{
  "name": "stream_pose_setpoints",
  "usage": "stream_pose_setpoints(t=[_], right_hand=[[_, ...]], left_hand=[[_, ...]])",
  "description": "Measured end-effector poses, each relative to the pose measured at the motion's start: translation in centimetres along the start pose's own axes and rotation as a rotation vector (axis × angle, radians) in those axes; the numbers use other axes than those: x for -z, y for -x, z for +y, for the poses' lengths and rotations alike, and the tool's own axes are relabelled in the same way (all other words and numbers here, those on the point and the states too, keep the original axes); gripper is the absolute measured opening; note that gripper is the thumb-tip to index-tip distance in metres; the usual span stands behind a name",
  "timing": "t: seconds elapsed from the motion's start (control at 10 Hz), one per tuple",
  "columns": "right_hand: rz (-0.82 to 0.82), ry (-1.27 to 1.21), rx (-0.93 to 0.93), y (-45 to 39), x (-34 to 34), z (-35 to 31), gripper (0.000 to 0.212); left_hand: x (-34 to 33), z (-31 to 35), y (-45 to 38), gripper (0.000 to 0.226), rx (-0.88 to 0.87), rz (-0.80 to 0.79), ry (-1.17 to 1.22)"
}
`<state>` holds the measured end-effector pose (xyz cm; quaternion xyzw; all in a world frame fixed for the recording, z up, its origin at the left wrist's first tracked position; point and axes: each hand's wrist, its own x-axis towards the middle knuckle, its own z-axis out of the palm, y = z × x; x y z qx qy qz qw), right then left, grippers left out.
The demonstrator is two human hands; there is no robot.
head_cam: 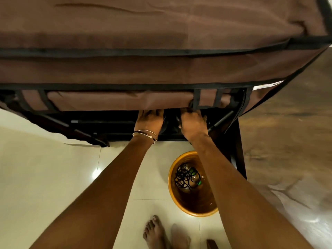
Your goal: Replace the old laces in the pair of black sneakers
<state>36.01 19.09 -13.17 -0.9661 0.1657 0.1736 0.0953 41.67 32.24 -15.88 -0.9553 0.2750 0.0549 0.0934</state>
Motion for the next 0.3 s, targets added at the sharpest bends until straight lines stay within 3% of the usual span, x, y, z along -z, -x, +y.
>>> stream_pose_setpoints(t=[0.1, 0.3], right_hand=[[0.026, 0.025, 0.043, 1.3, 0.5, -0.1, 0.058], [-0.107, -0.110, 0.057, 8.0, 5.4, 0.6, 0.052]], left_hand=[[1.1, -0.4, 1.2, 0.067, 0.023, -0.040, 0.015], [8.9, -0.8, 6.0, 0.061, -0.022, -0.298, 0.149]])
